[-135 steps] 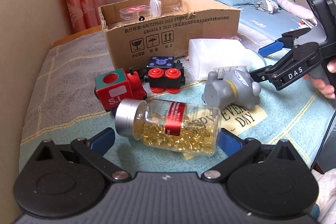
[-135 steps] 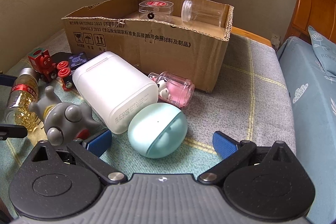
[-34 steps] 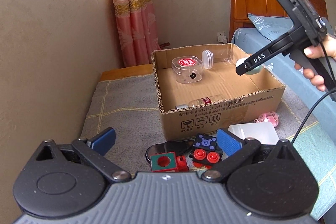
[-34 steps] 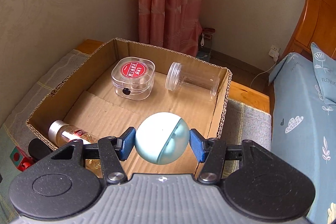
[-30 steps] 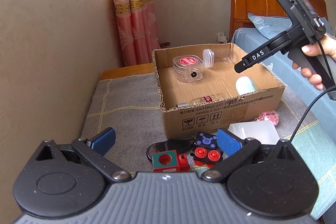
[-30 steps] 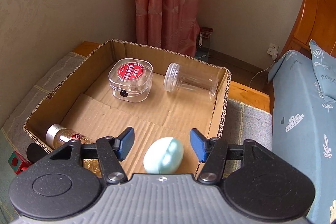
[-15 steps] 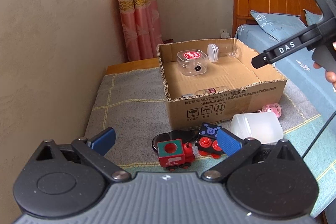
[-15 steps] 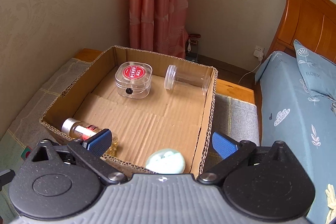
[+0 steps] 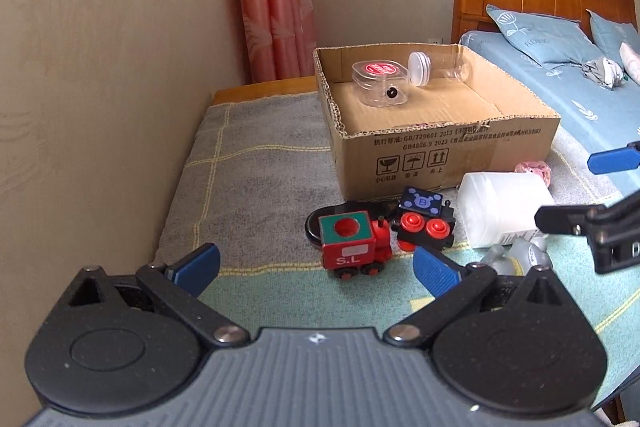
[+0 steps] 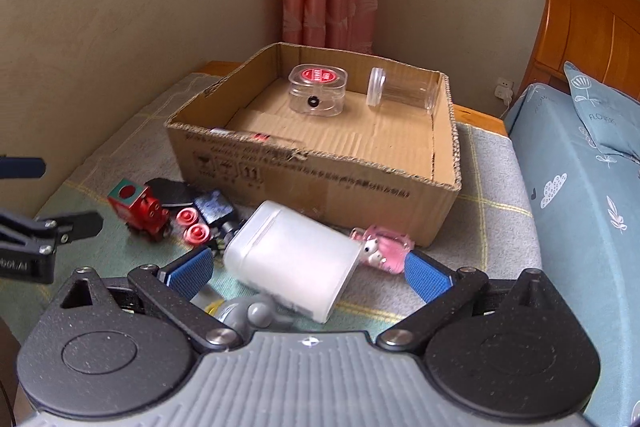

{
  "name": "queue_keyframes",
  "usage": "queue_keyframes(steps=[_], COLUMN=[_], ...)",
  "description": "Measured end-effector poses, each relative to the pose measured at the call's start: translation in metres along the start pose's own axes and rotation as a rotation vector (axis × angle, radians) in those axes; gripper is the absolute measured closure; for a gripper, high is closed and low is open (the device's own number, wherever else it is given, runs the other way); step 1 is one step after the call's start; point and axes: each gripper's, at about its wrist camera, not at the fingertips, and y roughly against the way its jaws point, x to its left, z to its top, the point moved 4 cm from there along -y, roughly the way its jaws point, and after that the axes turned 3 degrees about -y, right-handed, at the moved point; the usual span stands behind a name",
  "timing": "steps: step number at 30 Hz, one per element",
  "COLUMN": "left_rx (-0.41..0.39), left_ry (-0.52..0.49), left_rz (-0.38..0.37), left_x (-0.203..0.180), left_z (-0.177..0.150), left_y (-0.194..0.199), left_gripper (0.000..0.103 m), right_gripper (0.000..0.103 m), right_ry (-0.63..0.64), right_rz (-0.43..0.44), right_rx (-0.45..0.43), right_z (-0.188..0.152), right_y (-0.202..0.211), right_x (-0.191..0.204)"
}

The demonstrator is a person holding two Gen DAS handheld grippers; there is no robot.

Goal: Organize rigid objects
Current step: 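Move the left tool toward the red toy train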

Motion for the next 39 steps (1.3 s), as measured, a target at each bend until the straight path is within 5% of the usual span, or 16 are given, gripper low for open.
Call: queue_keyframes(steps=[8,15,24,34,39], left_rx=[0.007,0.004,-0.006,-0.043,0.017], left_ry=[-0.010,-0.011,0.007,-0.012,-0.042], left_rz=[-0.009,-0.017,-0.062,0.014,0.046], left_x=[0.006,0.012,0.009,0.016,0.015], left_z=[-0.013,-0.018,-0.009,0.035,0.034], left_y=[0.000,0.002,-0.016,-0.055,-0.081], left_gripper=[0.001,0.001,0.001,0.001,0.001], right_gripper=[0.000,0.000,0.000,0.000,0.000], right_ry=[0.033,-0.060,-0.143,-0.084,-0.076], right_rz=[-0.040,-0.118,-0.030,-0.049,-0.042], right_rx=[0.020,0.029,0.071,0.090,0.091], right_z=[-0.030,-0.037,-0.055,-0.064,-0.063], right_y=[-0.016,-0.034,-0.028,-0.035,-0.035], right_x=[0.038,0.037,0.020,0.023,0.022])
